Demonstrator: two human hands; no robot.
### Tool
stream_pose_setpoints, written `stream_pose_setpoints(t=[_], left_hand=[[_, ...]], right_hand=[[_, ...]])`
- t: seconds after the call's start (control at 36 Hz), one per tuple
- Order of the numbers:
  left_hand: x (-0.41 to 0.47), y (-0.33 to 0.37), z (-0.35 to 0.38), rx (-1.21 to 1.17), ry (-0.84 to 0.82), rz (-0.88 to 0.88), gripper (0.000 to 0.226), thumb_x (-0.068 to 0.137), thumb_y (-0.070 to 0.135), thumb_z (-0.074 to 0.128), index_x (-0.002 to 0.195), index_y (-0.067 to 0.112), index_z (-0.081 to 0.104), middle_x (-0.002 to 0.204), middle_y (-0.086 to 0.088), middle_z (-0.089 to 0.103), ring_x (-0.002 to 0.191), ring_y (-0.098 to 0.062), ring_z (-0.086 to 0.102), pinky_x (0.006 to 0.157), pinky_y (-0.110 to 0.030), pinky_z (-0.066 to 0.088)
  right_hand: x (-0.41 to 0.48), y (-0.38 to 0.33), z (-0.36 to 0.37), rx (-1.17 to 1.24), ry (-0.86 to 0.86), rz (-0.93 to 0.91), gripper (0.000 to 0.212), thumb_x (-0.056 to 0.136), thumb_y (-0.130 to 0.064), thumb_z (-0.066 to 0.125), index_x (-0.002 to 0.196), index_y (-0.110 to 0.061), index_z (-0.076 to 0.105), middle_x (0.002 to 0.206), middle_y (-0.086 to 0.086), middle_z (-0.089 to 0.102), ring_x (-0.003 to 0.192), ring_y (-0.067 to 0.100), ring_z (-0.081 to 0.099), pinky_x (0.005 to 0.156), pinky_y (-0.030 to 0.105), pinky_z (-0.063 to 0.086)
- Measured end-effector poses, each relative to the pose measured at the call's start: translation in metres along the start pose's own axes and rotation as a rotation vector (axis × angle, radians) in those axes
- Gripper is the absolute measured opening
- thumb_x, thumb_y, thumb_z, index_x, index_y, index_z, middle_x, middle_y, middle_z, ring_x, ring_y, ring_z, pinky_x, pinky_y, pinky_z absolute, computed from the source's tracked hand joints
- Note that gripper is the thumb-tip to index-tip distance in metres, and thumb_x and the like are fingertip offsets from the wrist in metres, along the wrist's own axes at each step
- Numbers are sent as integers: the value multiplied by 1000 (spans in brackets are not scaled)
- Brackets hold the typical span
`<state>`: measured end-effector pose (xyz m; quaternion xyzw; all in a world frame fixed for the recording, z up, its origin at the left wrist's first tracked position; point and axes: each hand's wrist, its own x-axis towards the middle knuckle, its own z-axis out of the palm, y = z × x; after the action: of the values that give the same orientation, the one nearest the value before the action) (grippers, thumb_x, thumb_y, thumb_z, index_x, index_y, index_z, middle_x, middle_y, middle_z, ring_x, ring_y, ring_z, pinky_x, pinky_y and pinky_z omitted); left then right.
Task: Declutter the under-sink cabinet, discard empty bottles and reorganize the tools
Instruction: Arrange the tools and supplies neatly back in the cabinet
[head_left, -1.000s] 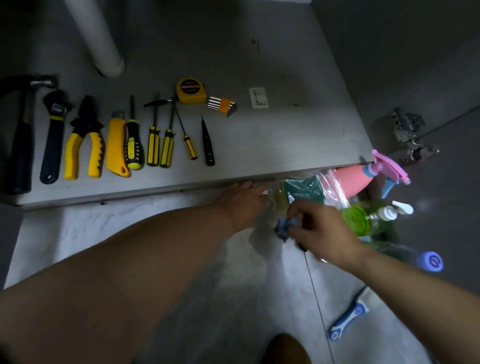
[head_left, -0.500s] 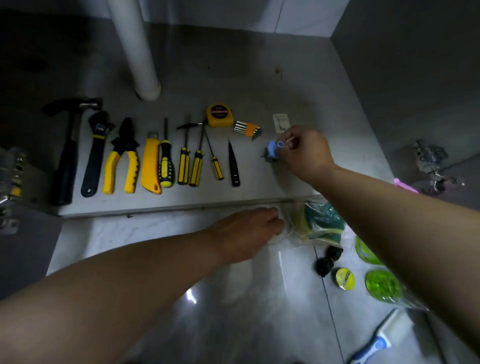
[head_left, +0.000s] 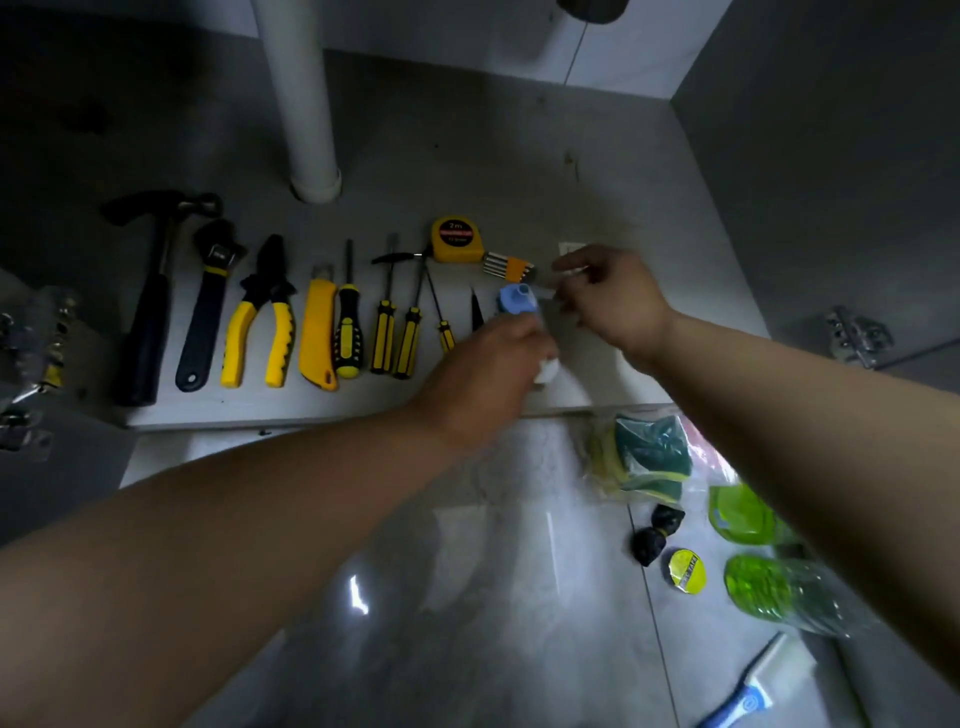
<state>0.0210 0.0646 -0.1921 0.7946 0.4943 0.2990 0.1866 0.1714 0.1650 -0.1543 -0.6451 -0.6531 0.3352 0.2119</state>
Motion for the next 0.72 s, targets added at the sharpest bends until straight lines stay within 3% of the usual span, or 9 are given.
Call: stream_pose_setpoints(t=[0.08, 0.14, 0.22, 0.28, 0.39, 0.5, 0.64, 0.72], left_hand=[[13, -6, 1, 54, -31, -99, 27, 87, -4, 62, 106, 10, 74, 111, -9, 64, 108, -26, 60, 81, -25, 39], [17, -7, 1, 78, -95, -133, 28, 86, -5, 59, 105, 10, 74, 114, -9, 65, 110, -27, 60, 84, -22, 39], [20, 1, -3, 135, -163, -119, 26, 84, -5, 56, 100, 7, 72, 111, -13, 64, 108, -31, 60, 89, -40, 49], [21, 12, -8, 257, -182, -87, 27, 89, 5, 55, 111, 10, 70, 113, -11, 60, 112, -31, 55, 86, -43, 49], [28, 47, -22, 401, -238, 27, 31, 96, 22, 56, 125, 14, 64, 117, -10, 54, 114, -30, 50, 88, -44, 48], [39, 97, -36, 433, -500, 131, 31, 96, 25, 55, 125, 22, 65, 118, -7, 55, 114, -28, 53, 91, -40, 48], [37, 160, -47, 477, -767, 83, 28, 97, 31, 55, 123, 29, 66, 114, -1, 59, 111, -25, 59, 92, -38, 52], [27, 185, -52, 487, -841, 46, 28, 97, 32, 58, 125, 30, 63, 109, 3, 57, 111, -22, 58, 90, -32, 48]], right_hand=[[-12, 15, -24, 15, 50, 39, 23, 95, -15, 53, 108, -17, 72, 90, 2, 73, 73, 12, 68, 57, 17, 51], [-25, 26, -40, 27, 53, 59, 19, 97, -16, 54, 104, -17, 71, 84, -2, 70, 67, 9, 65, 51, 11, 45], [-49, 43, -64, 3, 26, 100, 17, 98, -13, 55, 98, -16, 72, 76, -2, 69, 60, 9, 62, 50, 17, 47], [-68, 54, -81, -1, -11, 141, 18, 99, -9, 53, 96, -14, 71, 74, 2, 67, 58, 11, 60, 50, 20, 47], [-110, 72, -110, -4, -171, 269, 19, 98, -3, 50, 101, -7, 69, 83, 12, 68, 66, 21, 61, 53, 21, 47], [-159, 88, -128, -8, -324, 409, 17, 95, -2, 53, 102, -9, 67, 88, 11, 68, 73, 22, 65, 61, 25, 48], [-225, 105, -138, 86, -314, 498, 14, 99, -9, 51, 100, -11, 65, 86, 8, 65, 68, 22, 64, 49, 18, 47], [-262, 115, -140, 156, -302, 533, 12, 99, -15, 55, 102, -10, 65, 89, 8, 65, 65, 19, 64, 55, 22, 51]])
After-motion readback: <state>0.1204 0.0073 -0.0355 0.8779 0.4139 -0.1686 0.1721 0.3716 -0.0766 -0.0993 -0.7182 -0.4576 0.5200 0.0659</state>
